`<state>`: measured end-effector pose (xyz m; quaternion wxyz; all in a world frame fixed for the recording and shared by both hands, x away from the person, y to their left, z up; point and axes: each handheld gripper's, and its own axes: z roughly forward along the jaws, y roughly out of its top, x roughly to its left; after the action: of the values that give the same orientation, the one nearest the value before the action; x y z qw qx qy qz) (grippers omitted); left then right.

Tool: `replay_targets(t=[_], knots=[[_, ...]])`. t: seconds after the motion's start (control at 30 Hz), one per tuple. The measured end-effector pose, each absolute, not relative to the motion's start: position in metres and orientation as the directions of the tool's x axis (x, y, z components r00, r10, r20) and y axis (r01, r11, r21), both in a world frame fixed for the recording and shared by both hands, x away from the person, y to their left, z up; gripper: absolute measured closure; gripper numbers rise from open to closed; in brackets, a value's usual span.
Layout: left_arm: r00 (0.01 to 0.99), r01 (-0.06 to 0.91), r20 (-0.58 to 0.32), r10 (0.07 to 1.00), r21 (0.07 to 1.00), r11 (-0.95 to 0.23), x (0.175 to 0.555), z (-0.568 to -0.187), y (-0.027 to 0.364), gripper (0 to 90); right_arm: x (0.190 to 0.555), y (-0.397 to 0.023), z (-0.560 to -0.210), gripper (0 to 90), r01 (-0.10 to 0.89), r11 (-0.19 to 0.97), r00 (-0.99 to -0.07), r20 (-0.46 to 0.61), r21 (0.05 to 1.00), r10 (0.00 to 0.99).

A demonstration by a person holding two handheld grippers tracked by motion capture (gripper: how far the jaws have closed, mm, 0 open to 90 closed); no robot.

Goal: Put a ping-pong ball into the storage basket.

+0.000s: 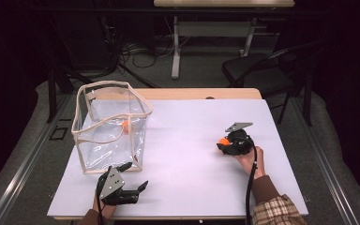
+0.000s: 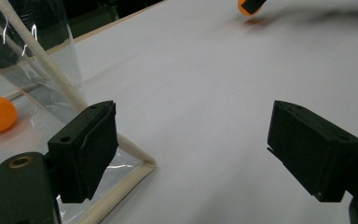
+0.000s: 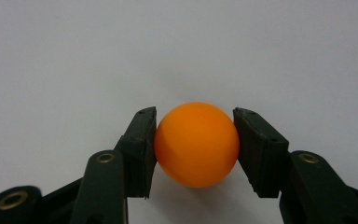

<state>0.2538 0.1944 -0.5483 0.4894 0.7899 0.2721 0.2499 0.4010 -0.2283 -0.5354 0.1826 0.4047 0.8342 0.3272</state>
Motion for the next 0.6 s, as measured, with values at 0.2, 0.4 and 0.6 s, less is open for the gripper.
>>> replay_targets(t=[0.2, 0.4, 0.6], knots=[[0.729, 0.187, 0.126, 0.673, 0.909, -0.373, 0.2542, -0.5485, 0.1944, 16.0, 0.3994, -0.227, -0.5328, 50.7, 0.545, 0.453, -0.613, -0.033, 0.706, 0.789], [0.729, 0.187, 0.126, 0.673, 0.908, -0.374, 0.2541, -0.5485, 0.1944, 16.0, 0.397, -0.2245, -0.53, 50.6, 0.542, 0.436, -0.621, -0.008, 0.719, 0.784], [0.728, 0.189, 0.126, 0.674, 0.908, -0.373, 0.2541, -0.5486, 0.1943, 15.9, 0.3953, -0.2204, -0.5286, 50.7, 0.533, 0.437, -0.632, -0.003, 0.725, 0.775]])
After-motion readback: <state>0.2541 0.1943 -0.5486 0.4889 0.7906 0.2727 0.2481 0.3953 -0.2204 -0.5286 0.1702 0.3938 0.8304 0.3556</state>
